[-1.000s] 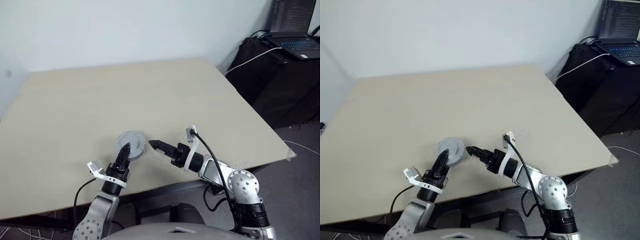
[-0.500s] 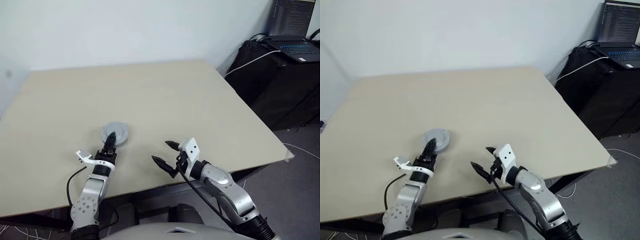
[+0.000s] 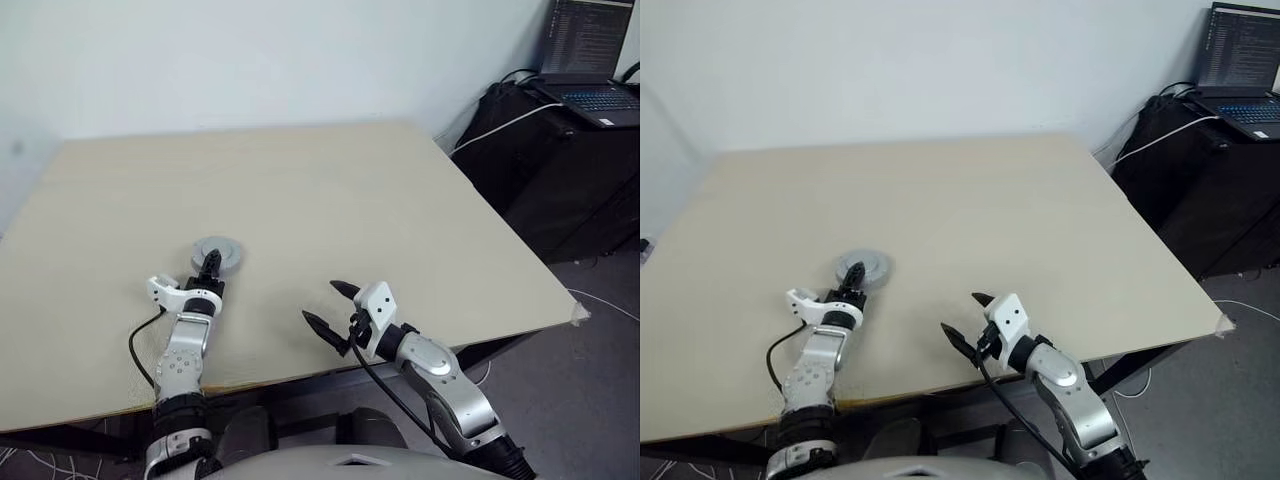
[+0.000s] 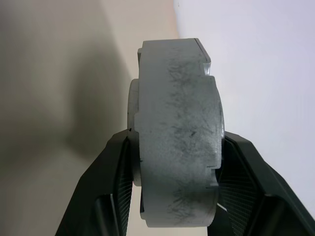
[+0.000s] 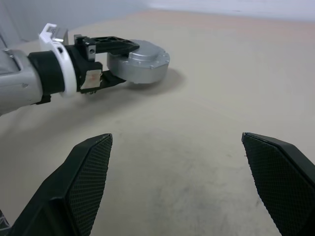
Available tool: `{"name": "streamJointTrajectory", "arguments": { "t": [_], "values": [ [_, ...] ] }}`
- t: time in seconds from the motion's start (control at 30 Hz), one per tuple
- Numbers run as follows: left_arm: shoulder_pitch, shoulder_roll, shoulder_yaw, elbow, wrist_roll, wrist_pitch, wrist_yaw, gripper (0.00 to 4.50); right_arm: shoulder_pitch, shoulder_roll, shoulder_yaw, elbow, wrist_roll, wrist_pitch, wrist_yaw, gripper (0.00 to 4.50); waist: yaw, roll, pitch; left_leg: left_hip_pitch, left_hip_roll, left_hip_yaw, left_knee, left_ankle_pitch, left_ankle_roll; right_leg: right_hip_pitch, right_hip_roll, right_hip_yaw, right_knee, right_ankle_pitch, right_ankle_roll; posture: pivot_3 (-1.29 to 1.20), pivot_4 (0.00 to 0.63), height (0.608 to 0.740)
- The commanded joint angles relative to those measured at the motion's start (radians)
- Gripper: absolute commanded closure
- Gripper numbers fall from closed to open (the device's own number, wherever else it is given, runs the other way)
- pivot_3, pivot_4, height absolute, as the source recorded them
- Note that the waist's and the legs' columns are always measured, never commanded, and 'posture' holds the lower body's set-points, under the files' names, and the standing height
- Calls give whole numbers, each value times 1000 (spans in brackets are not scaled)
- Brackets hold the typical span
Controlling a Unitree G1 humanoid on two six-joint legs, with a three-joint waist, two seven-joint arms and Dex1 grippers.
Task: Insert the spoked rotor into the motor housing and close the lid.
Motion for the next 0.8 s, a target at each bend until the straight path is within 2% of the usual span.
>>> {"name": "streamJointTrajectory", "arguments": {
  "t": [0.03, 0.5, 0.67, 0.73, 0.8],
  "values": [
    [-74, 2, 14, -11, 19, -9, -6, 2414, 1, 6, -27, -29, 10, 19, 3, 0, 0, 0, 0, 0, 0, 0, 0, 0, 0, 0, 0, 0, 0, 0, 0, 0, 0, 740],
    [-188, 1, 80, 151, 151, -44, 107, 2414, 12, 7, -38, -50, 10, 85, 16, 0, 0, -2, -1, 1, 0, 0, 1, 1, 2, 1, 1, 0, 0, 1, 0, 0, 0, 740],
    [-181, -7, 95, 156, 166, -30, 111, 2414, 12, 11, -39, -51, 6, 93, 16, 0, -3, -2, -2, 10, 2, -1, 1, -1, -2, 10, 1, -1, 0, 1, -1, 0, 0, 740],
    [-167, -13, 94, 141, 168, -20, 112, 1669, 12, 12, -38, -52, 10, 109, 17, 0, -3, -2, -2, 10, 3, -1, 1, -1, -2, 10, 0, -1, 0, 1, -1, 0, 0, 740],
    [-139, -25, 88, 107, 168, -7, 113, 1129, 9, 14, -38, -51, 15, 122, 21, 0, -3, -2, -2, 10, 3, -1, 1, -1, -2, 10, 0, -1, 0, 1, -1, 0, 0, 740]
  ]
}}
